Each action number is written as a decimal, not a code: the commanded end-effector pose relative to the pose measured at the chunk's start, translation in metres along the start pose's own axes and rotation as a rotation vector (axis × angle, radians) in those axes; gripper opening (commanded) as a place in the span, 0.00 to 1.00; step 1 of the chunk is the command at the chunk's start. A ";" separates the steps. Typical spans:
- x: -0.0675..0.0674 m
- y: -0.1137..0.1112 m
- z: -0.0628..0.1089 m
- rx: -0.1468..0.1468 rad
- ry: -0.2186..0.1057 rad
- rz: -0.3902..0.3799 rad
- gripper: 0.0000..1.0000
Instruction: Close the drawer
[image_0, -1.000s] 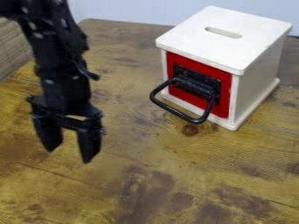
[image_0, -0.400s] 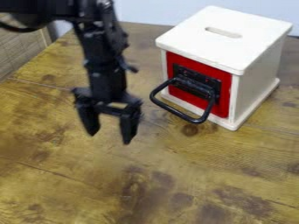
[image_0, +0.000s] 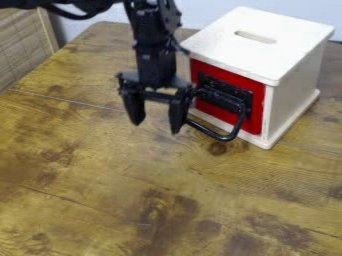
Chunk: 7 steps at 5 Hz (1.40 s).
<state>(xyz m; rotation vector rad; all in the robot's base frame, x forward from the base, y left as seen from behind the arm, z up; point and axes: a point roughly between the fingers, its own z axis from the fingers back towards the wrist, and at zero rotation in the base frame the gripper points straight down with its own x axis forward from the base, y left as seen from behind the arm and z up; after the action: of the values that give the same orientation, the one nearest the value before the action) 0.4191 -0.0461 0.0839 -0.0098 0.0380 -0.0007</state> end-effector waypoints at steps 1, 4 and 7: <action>0.019 0.012 0.040 -0.014 -0.098 0.037 1.00; 0.024 0.011 0.061 -0.027 -0.101 -0.046 1.00; 0.016 0.008 0.061 -0.055 -0.116 -0.053 1.00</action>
<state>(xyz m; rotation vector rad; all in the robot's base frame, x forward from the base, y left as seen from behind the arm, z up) 0.4323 -0.0452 0.0939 -0.0558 0.0517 -0.0693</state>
